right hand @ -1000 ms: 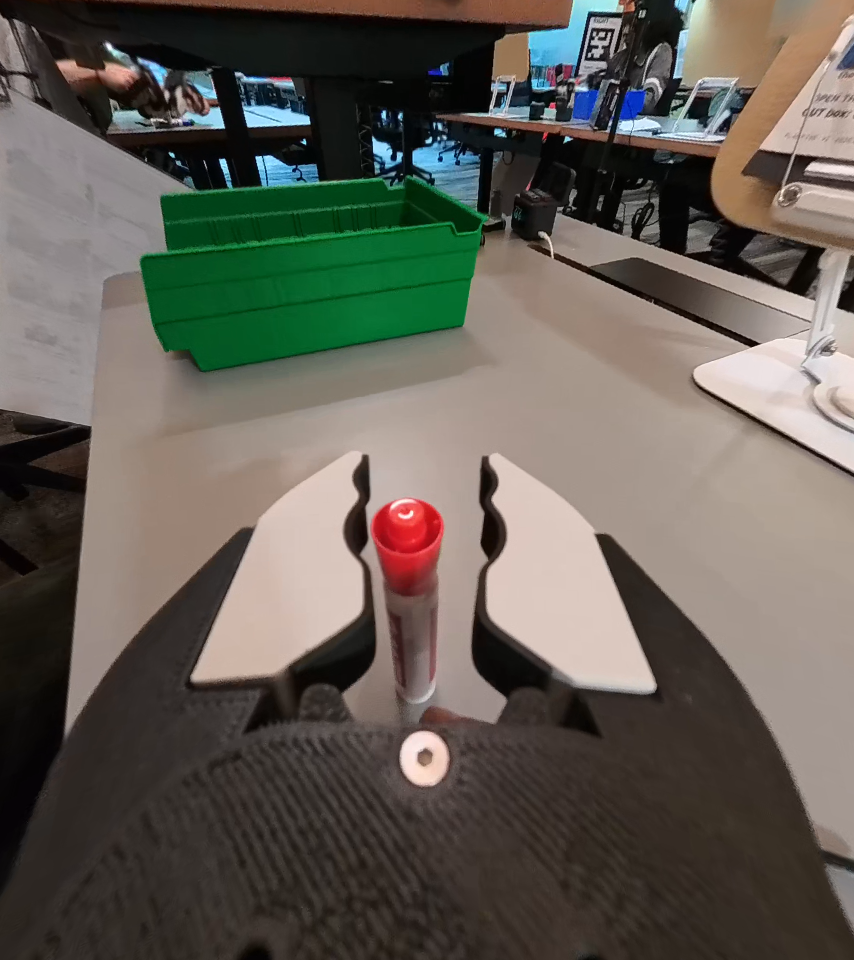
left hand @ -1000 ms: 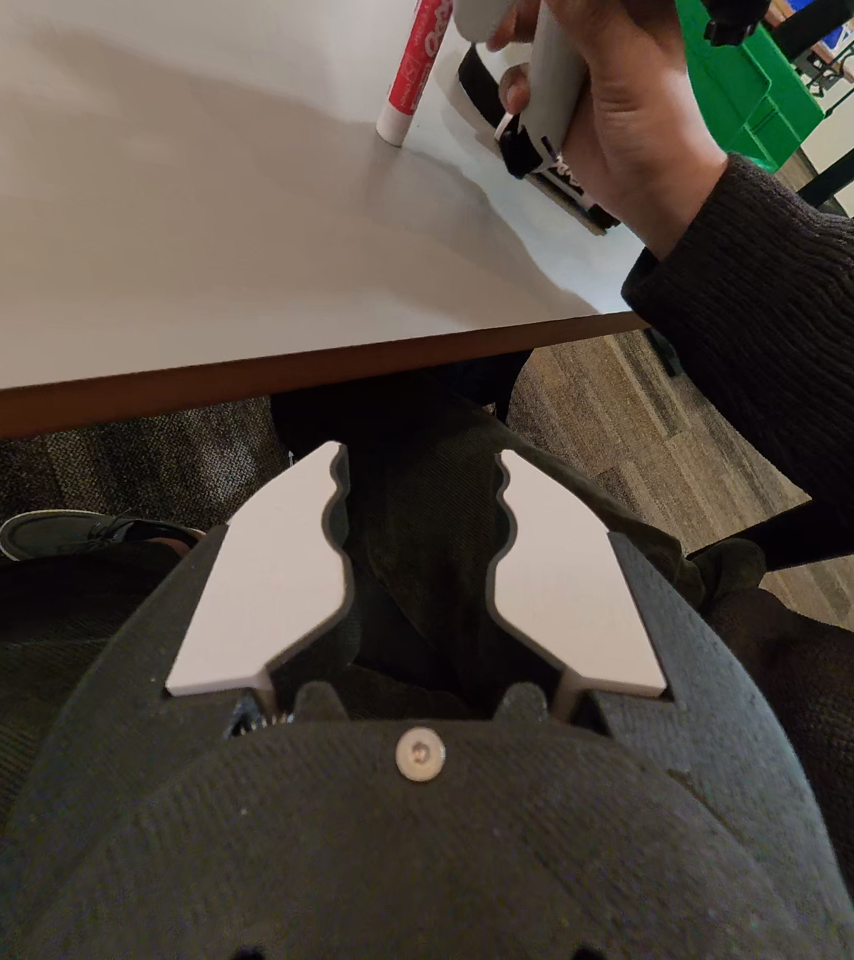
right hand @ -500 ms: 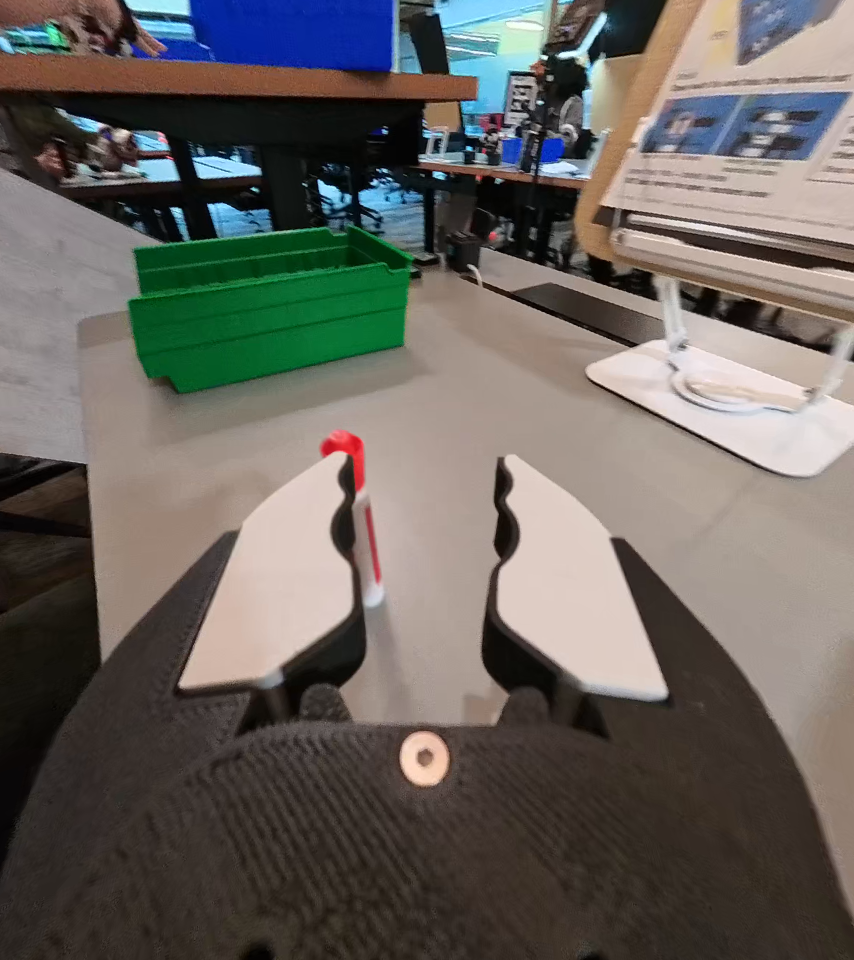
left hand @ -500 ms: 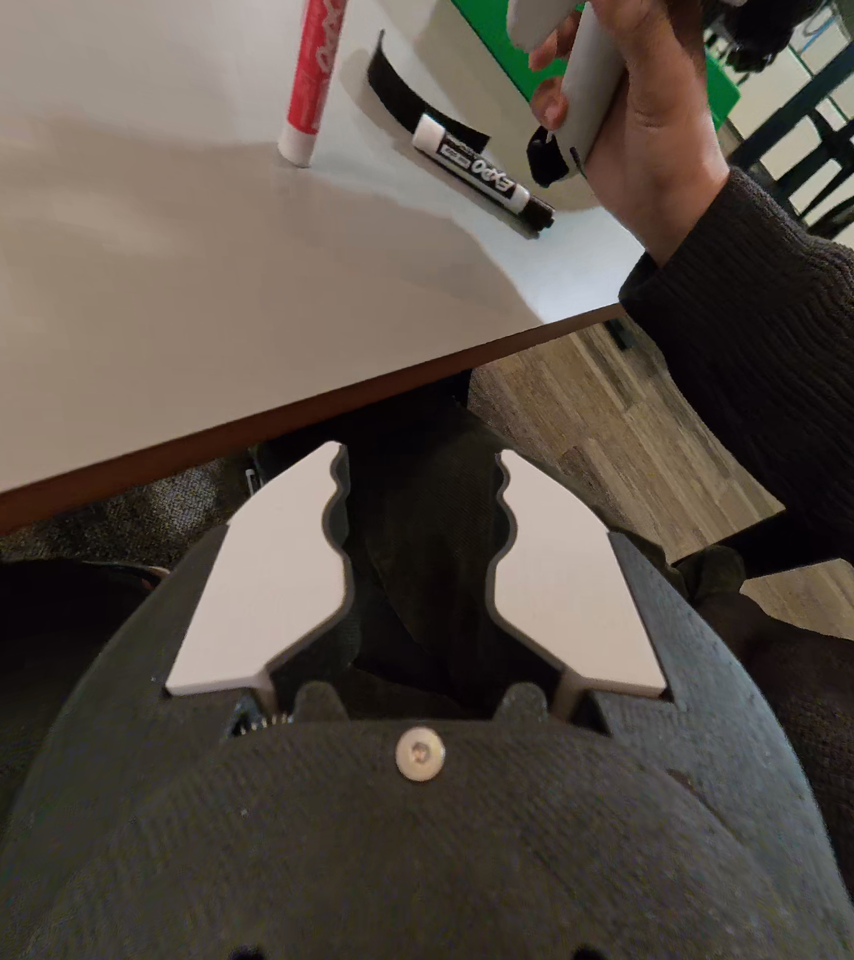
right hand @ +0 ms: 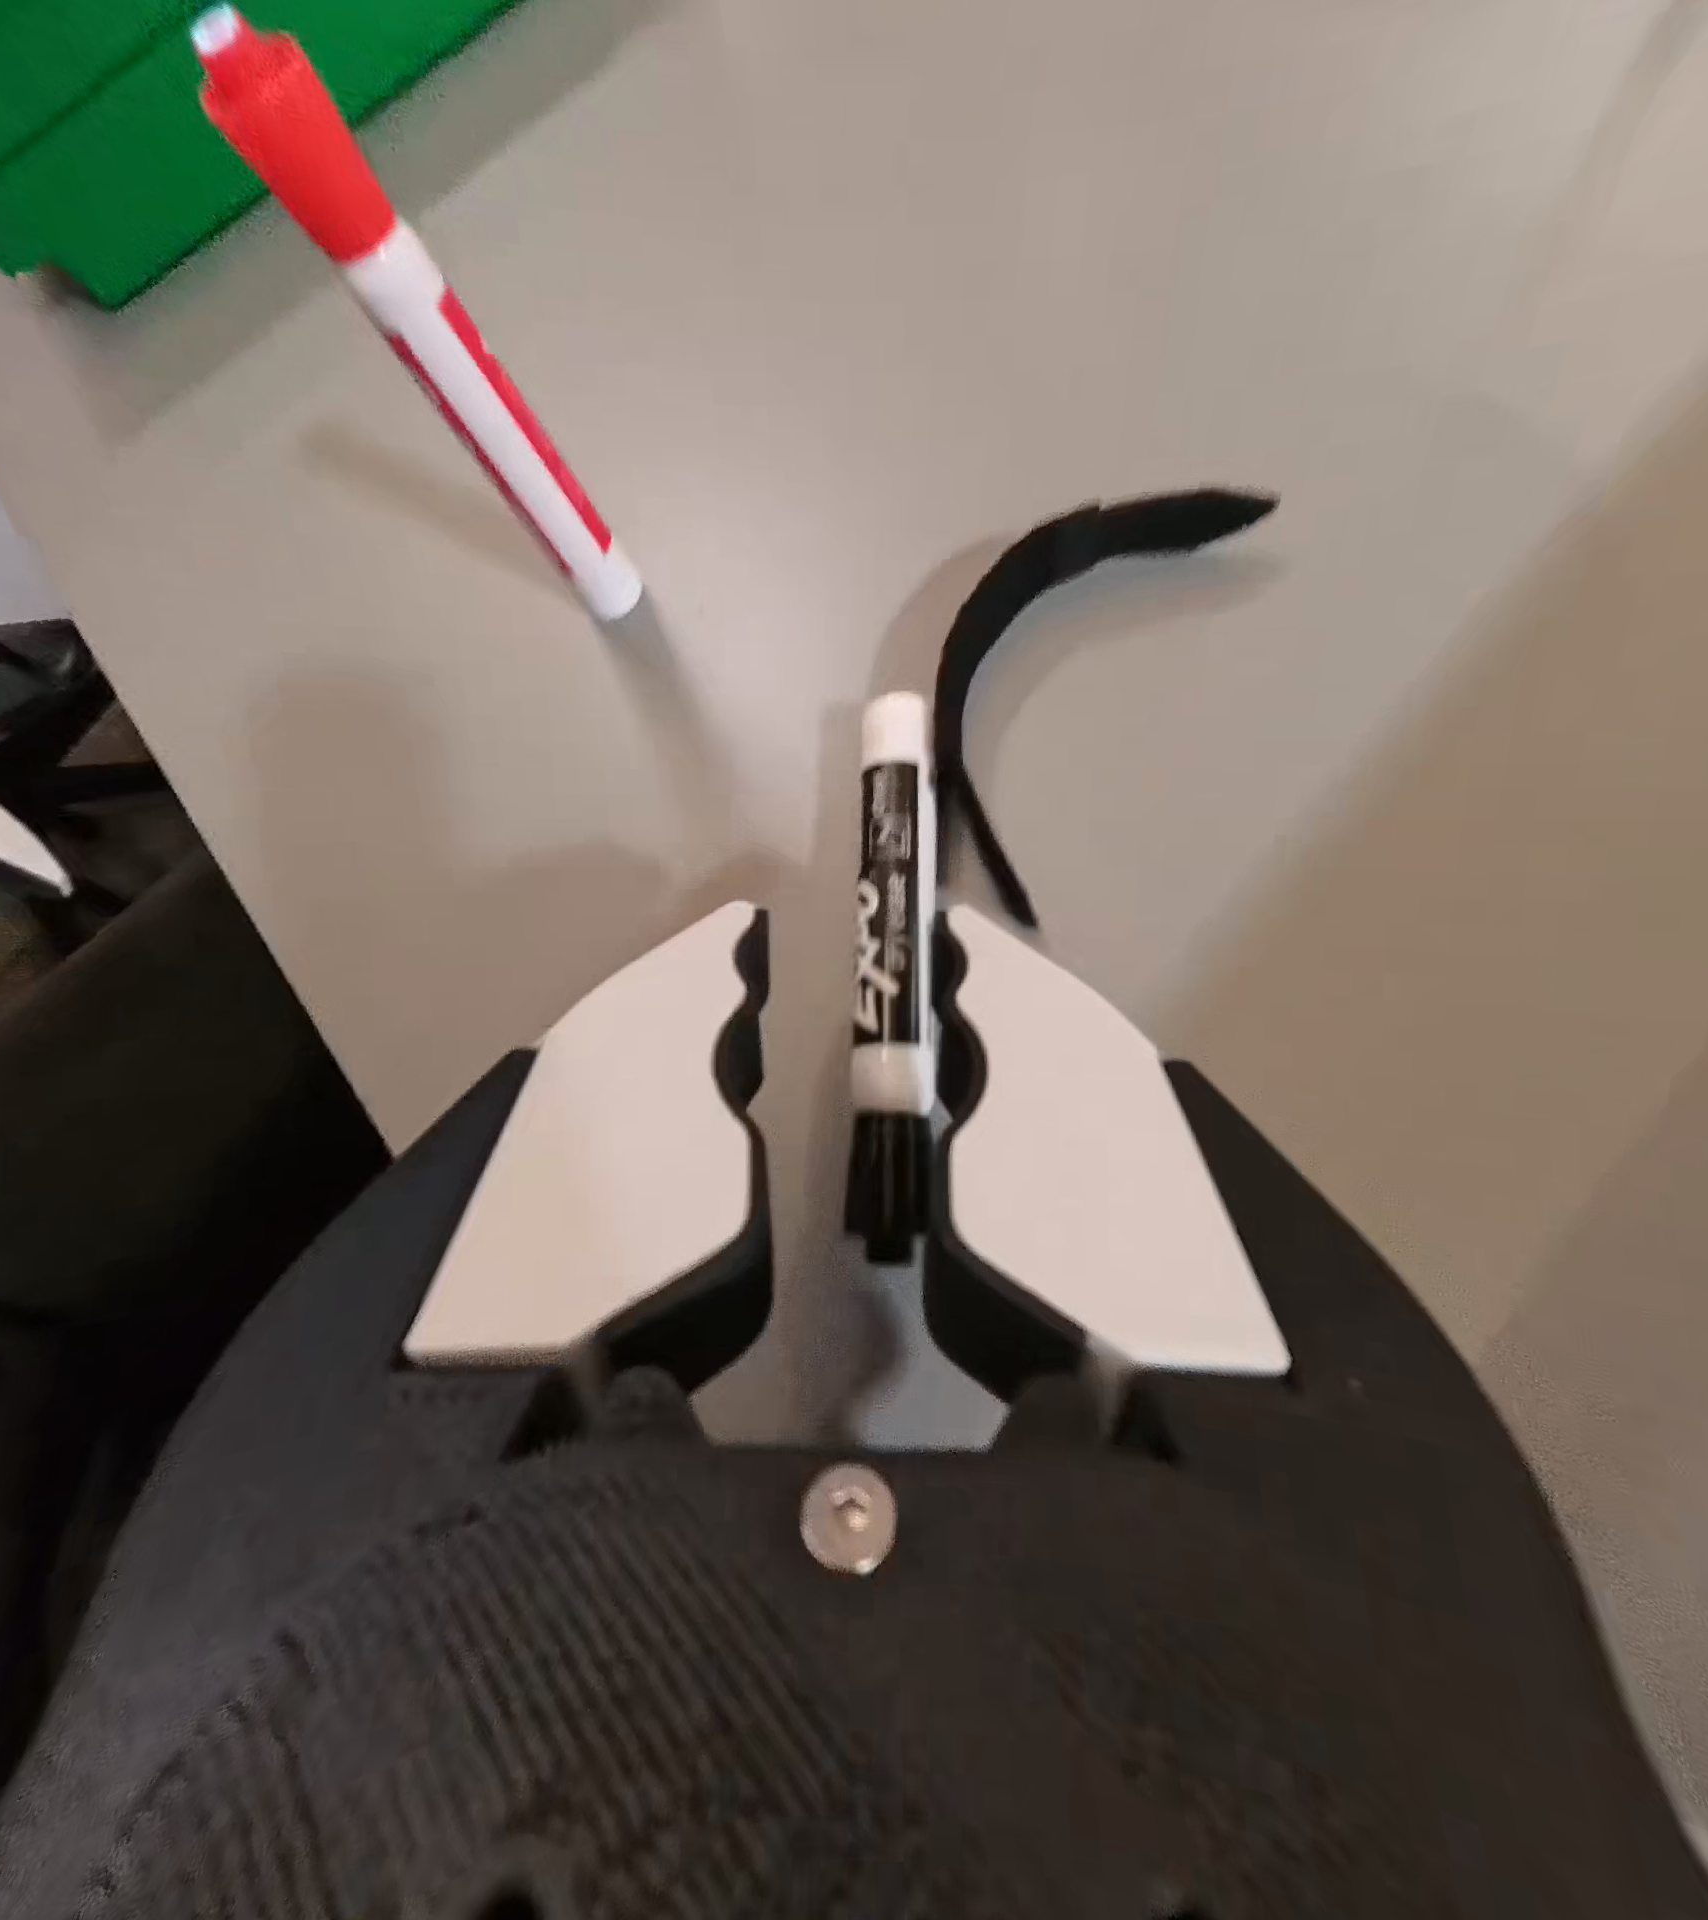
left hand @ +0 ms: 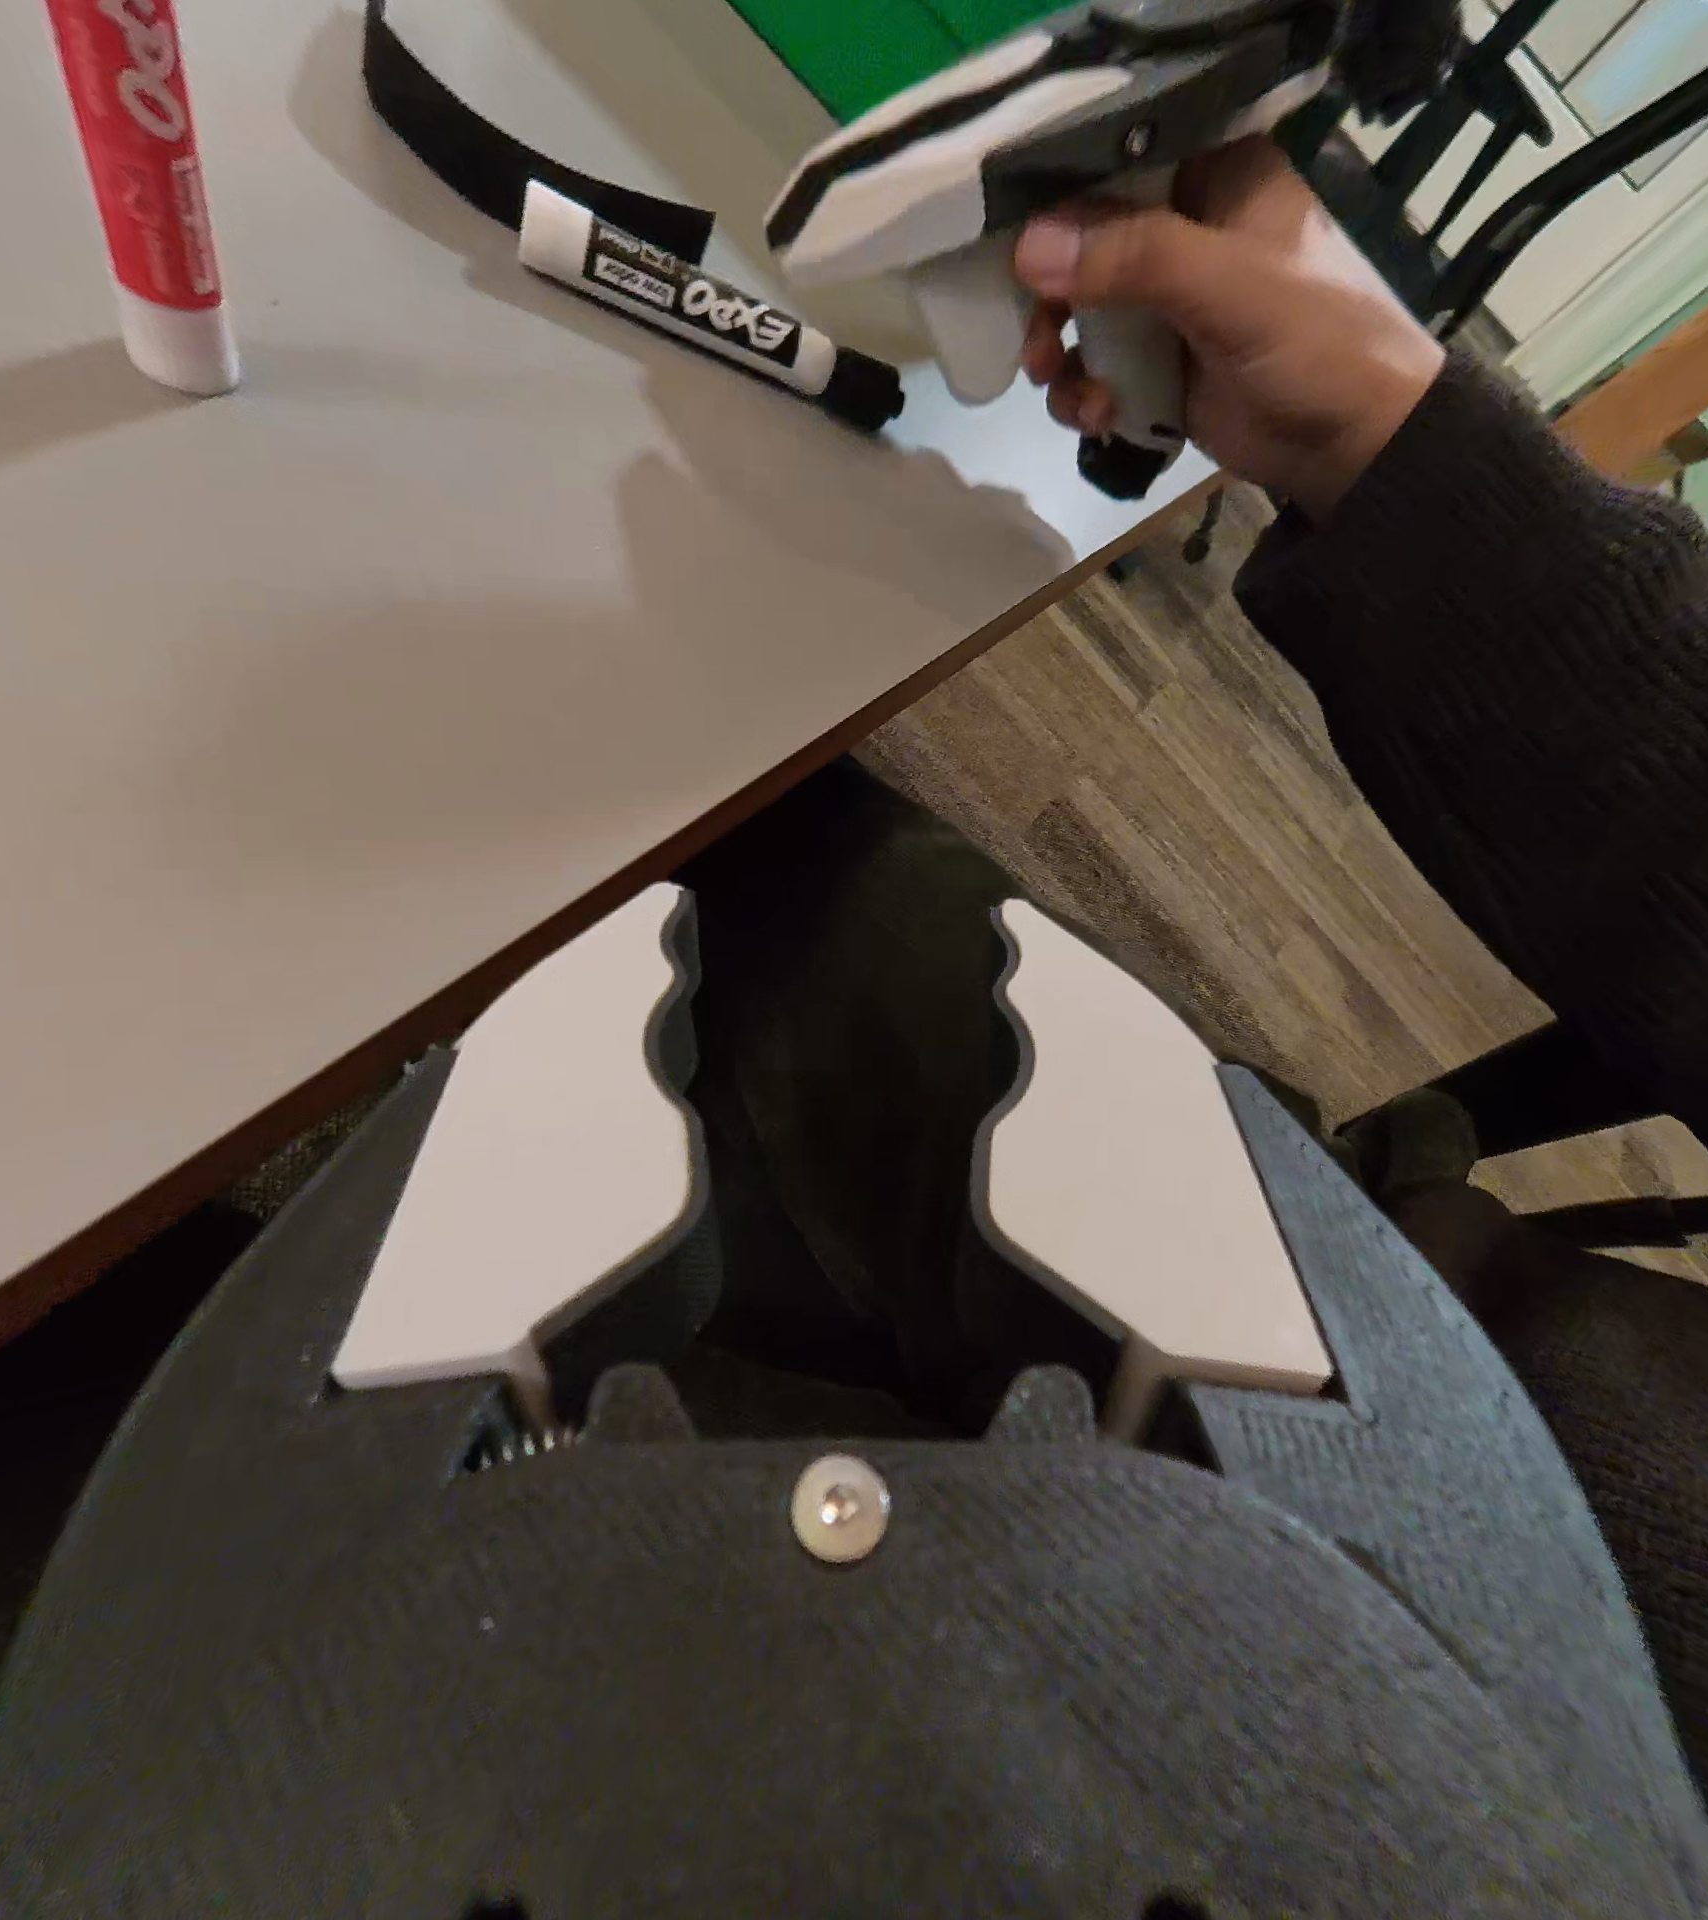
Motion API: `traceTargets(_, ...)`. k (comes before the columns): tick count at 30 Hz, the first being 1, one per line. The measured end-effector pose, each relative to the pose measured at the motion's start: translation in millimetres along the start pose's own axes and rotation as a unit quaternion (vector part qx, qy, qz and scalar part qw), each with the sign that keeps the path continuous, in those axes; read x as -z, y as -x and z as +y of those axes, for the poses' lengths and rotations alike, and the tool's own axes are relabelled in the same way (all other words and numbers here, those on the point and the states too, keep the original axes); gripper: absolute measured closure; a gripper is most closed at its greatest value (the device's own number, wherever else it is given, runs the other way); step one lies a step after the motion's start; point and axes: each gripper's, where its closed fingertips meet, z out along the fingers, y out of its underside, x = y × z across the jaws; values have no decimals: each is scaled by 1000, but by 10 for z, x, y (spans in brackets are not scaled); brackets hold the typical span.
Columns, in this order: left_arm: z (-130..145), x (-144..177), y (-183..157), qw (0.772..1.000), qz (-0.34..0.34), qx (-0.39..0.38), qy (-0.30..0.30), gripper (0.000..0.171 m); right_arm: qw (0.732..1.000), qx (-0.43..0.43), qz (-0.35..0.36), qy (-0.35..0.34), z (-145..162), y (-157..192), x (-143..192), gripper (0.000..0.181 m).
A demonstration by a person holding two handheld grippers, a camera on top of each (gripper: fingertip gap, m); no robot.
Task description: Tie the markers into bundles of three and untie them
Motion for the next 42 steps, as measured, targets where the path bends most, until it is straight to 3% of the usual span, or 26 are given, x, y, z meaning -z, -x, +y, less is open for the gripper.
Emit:
traceTargets(7, -120, -162, -68, 1000, 28, -13, 6, 118, 990, 60, 90, 90, 472, -139, 116, 146)
traceTargets(9, -158, -211, -77, 999, 31, -15, 5, 118, 987, 79, 103, 95, 533, -131, 144, 161)
traceTargets(11, -184, -246, -79, 999, 31, -21, 6, 117, 984, 100, 110, 99, 536, -106, 196, 161)
traceTargets(18, -430, -254, 65, 991, -55, -119, -33, 117, 963, 247, 103, 44, 249, 382, 380, 162)
traceTargets(25, -441, -247, 52, 973, -101, -207, -33, 117, 956, 289, 42, 19, 34, 1010, 289, 162)
traceTargets(30, -414, -255, 76, 966, -117, -229, -26, 117, 957, 288, -10, -21, -126, 1365, 321, 162)
traceTargets(37, -376, -292, 62, 970, -107, -218, -17, 117, 970, 229, -16, -81, -320, 1405, 371, 162)
traceTargets(42, -332, -297, 89, 970, -111, -216, -7, 117, 975, 184, 20, -120, -432, 1165, 446, 163)
